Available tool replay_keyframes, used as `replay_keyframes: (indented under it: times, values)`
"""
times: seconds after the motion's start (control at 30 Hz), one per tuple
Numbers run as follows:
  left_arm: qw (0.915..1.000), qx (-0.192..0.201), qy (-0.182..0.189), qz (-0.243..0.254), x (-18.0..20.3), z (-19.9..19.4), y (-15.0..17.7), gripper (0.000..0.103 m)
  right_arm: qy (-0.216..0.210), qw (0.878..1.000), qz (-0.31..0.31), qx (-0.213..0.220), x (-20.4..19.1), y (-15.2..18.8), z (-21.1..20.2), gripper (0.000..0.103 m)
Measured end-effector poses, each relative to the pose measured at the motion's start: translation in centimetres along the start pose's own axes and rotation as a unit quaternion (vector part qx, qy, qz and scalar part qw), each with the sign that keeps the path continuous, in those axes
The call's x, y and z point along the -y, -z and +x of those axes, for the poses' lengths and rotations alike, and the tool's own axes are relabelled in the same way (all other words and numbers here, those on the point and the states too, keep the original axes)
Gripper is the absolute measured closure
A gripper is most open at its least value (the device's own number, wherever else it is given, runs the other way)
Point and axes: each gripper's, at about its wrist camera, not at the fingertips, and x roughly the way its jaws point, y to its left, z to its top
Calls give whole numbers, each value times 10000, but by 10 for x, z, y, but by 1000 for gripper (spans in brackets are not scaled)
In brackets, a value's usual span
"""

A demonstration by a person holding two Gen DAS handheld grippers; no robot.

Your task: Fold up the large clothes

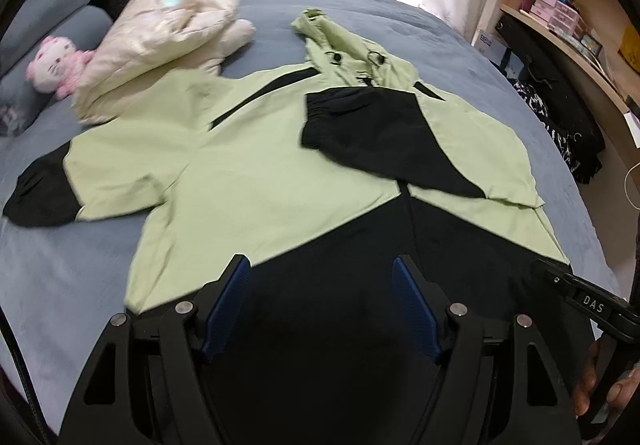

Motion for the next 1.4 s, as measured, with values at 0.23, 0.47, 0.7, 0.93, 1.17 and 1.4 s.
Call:
replay_keyframes:
  times: [0.23, 0.47, 0.7, 0.93, 1.17, 1.4]
  values:
    - [9995, 103, -39, -297, -45, -38, 24, 31, -199, 9996, -147, 96, -34, 24, -18, 80]
    - [9982, 100, -106, -588, -93, -57, 46, 31, -341, 9982, -456, 191, -78, 42, -35, 65]
    - [9915, 142, -44, -1293, -175, -56, 51, 31, -273, 9938, -1027, 311, -136, 49, -34, 65]
    - [9724, 326, 614, -2226, -287, -26, 43, 31, -157, 9872, -1534, 418, -203, 32, -6, 65]
    - [9423, 439, 1012, -3160, -383, 23, 27, 31, -229, 9826, -1801, 391, -268, 11, 42, 65]
    - [9132, 496, 1145, -3879, -444, 67, 18, 34, -379, 9803, -1926, 209, -306, 4, 81, 65]
